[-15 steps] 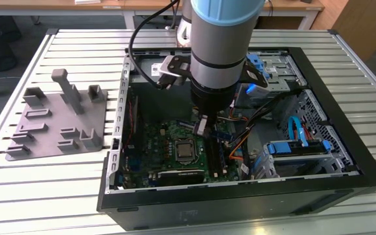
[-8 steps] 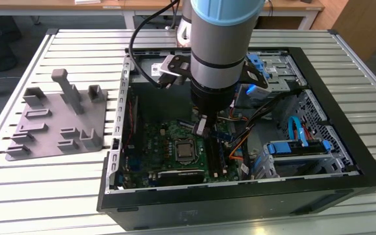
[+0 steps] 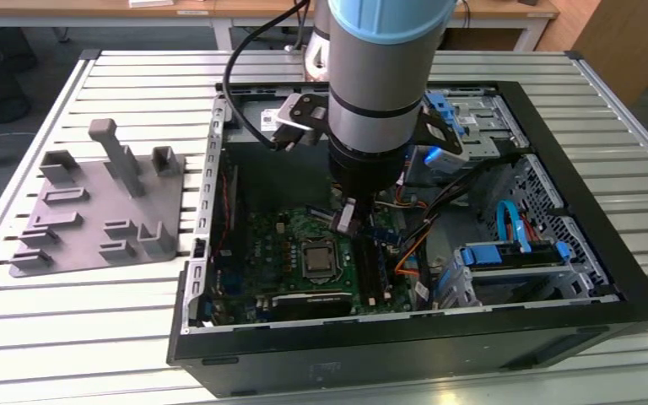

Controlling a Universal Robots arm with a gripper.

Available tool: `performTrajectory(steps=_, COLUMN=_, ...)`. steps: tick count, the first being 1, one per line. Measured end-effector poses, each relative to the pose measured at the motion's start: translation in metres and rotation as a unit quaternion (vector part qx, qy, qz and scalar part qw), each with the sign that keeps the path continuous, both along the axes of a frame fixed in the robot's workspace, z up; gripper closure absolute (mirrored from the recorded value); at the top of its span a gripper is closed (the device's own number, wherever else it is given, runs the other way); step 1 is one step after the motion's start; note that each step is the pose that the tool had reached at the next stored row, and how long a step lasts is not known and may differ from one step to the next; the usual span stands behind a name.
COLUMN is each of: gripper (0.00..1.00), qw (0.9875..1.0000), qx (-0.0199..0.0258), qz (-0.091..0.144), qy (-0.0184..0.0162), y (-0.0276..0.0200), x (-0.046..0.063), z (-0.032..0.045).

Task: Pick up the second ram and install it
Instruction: 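Insert the second ram into the second slot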

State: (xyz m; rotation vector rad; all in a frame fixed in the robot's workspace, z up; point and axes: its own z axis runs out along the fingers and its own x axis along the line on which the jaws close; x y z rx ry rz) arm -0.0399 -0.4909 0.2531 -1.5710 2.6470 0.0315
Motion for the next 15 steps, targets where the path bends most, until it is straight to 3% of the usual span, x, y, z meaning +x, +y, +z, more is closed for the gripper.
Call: performTrajectory(steps=15, gripper=0.86, qw=0.9996, qx=-0.0006, qz=-0.027, qy=0.0, y=0.0, x=0.0, z=-0.0001)
